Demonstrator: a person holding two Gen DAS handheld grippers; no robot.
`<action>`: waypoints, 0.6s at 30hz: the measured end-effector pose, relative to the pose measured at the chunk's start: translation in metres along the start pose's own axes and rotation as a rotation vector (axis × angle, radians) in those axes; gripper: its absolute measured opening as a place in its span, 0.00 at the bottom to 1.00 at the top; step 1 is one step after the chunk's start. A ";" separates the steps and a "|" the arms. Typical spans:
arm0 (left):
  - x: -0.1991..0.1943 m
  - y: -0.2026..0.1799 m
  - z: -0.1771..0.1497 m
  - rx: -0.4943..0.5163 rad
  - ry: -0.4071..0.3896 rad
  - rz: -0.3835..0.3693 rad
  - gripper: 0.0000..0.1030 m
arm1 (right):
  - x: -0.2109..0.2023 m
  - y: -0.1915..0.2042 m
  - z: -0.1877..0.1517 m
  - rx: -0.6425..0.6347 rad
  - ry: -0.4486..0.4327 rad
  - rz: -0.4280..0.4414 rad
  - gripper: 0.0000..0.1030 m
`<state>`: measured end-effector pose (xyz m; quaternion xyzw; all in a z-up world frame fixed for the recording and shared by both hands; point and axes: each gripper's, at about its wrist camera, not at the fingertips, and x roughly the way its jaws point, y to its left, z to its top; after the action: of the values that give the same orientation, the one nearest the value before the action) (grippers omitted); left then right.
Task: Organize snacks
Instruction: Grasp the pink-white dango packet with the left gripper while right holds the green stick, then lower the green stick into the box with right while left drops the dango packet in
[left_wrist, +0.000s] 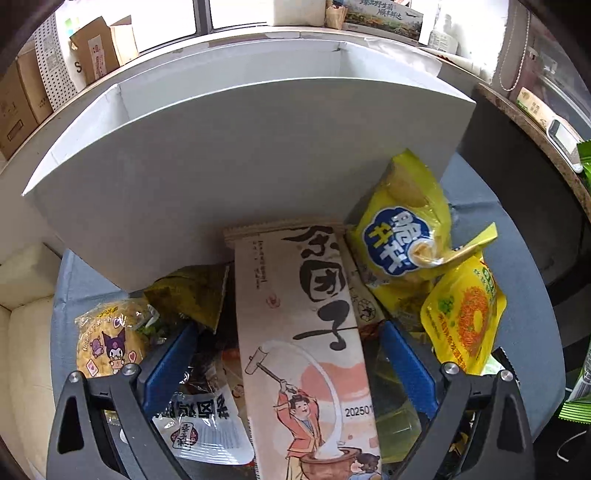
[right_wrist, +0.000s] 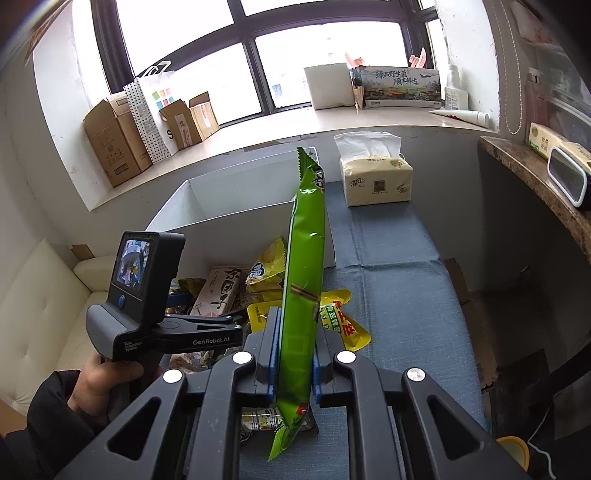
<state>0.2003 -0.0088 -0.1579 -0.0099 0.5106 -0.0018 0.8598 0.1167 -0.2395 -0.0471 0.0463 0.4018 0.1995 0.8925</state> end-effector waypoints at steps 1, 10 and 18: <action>0.001 0.001 0.000 0.001 0.000 0.007 0.96 | 0.001 0.001 0.000 0.001 0.002 0.000 0.14; -0.017 0.000 -0.007 0.021 -0.022 -0.017 0.55 | 0.002 0.005 -0.002 -0.008 0.014 0.005 0.14; -0.083 0.006 -0.025 -0.004 -0.131 -0.080 0.55 | 0.000 0.006 -0.002 -0.013 0.006 0.007 0.14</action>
<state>0.1386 -0.0025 -0.0968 -0.0323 0.4522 -0.0342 0.8907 0.1136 -0.2338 -0.0470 0.0412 0.4029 0.2056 0.8909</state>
